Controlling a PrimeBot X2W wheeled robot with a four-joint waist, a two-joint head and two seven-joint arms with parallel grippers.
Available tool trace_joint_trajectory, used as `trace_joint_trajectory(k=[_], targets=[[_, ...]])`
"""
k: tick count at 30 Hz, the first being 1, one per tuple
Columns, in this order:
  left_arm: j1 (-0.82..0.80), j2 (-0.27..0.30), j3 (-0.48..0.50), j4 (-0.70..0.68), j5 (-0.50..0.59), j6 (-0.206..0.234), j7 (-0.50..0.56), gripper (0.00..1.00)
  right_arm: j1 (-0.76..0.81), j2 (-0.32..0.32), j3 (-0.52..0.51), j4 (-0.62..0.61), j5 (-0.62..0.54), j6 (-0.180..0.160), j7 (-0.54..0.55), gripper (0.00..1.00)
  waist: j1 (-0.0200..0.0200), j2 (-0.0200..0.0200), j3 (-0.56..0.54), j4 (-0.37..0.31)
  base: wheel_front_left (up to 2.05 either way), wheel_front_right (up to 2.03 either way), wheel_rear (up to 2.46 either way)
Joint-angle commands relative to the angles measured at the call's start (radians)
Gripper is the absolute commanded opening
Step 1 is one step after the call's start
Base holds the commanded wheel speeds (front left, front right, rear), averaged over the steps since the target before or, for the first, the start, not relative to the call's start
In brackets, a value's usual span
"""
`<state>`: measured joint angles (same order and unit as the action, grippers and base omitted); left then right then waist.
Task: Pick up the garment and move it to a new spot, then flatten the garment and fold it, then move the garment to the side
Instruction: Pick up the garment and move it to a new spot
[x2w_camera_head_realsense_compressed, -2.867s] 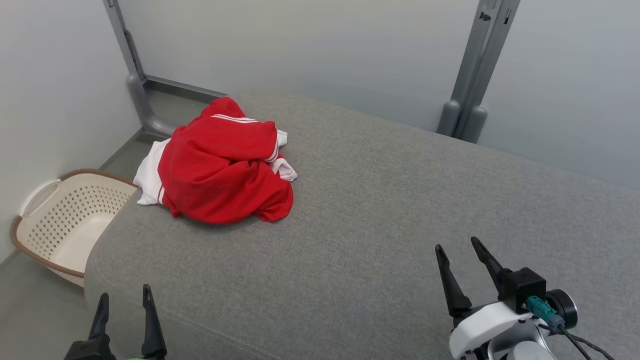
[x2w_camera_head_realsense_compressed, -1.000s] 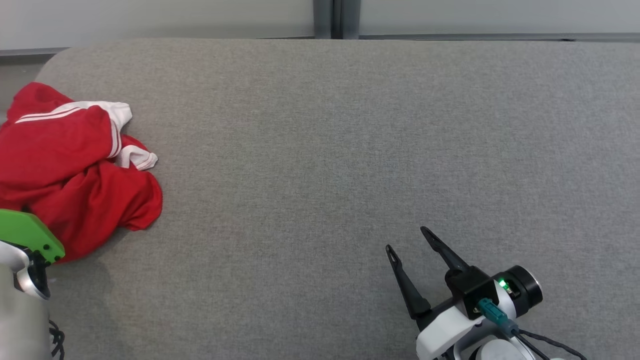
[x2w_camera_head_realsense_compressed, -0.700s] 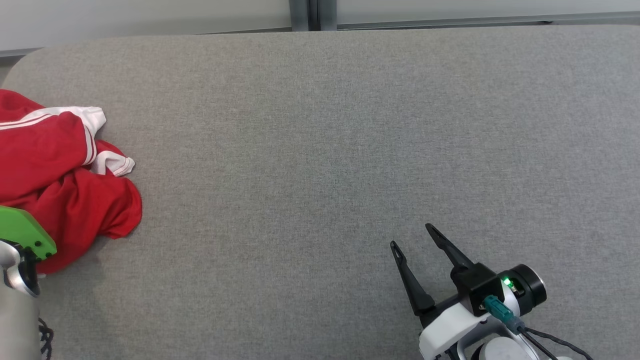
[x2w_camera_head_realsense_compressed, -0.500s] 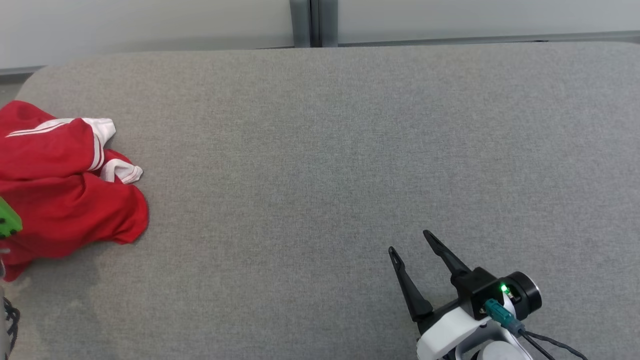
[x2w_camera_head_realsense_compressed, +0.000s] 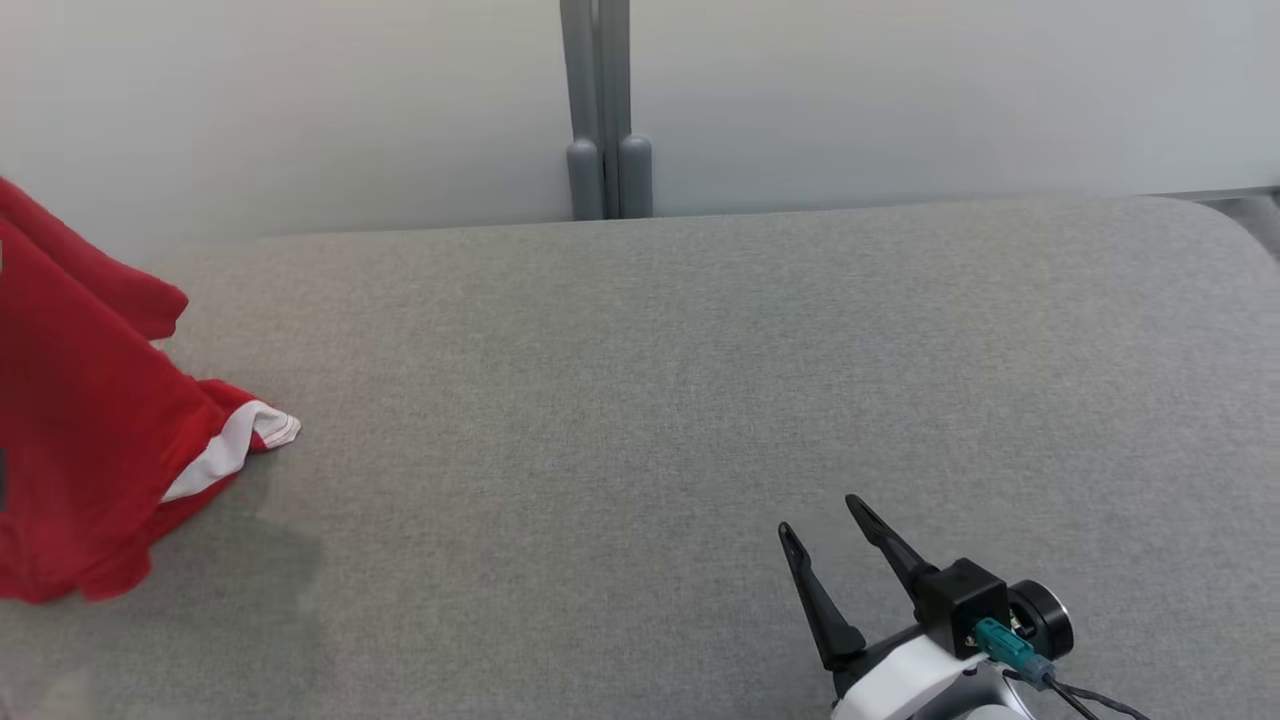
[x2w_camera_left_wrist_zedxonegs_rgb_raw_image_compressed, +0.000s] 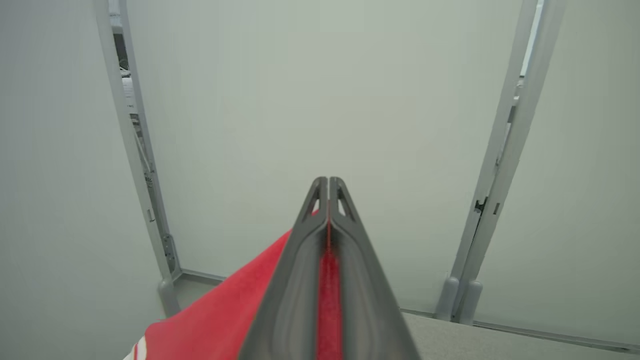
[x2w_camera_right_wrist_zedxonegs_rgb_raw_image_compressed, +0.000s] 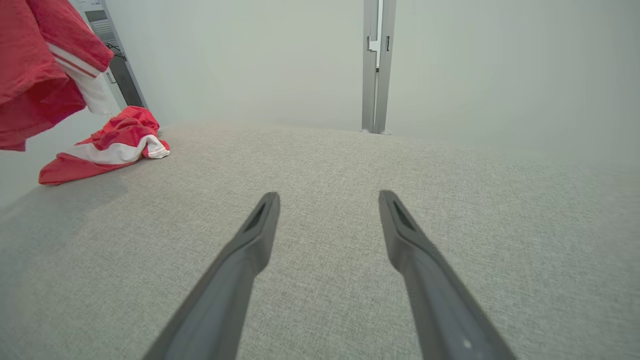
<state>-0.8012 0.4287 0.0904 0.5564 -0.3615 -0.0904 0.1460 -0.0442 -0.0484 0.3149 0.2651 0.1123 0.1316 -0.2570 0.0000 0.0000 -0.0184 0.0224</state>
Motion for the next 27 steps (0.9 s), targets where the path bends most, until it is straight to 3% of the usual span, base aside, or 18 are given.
trace_joint_trajectory(k=[1,8,15,21,27], targets=[[-0.015,-0.023,-0.015,-0.047,-0.009,-0.007,0.012,0.0,0.016,-0.004,0.0,0.008,0.002,-0.002,-0.005,1.0,0.0,0.0,-0.036,-0.06,0.0,0.0,0.0],[0.027,-0.092,-0.082,-0.275,-0.046,-0.013,0.098,0.0,0.016,-0.004,-0.028,0.013,-0.002,-0.002,-0.008,1.0,0.0,0.0,-0.042,-0.186,0.0,0.0,0.0],[0.091,-0.18,-0.153,-0.409,-0.082,-0.007,0.167,0.0,-0.007,-0.003,-0.033,0.016,0.003,-0.002,-0.009,1.0,0.0,0.0,-0.013,-0.334,0.0,0.0,0.0],[0.142,-0.266,-0.213,-0.389,-0.11,-0.009,0.149,0.0,-0.023,-0.003,-0.017,0.009,0.011,-0.002,-0.009,1.0,0.0,0.0,0.031,-0.416,0.0,0.0,0.0],[0.212,-0.318,-0.272,-0.262,-0.087,-0.014,0.041,0.0,-0.022,-0.002,-0.015,0.0,0.016,-0.002,-0.009,1.0,0.0,0.0,0.071,-0.47,0.0,0.0,0.0]])
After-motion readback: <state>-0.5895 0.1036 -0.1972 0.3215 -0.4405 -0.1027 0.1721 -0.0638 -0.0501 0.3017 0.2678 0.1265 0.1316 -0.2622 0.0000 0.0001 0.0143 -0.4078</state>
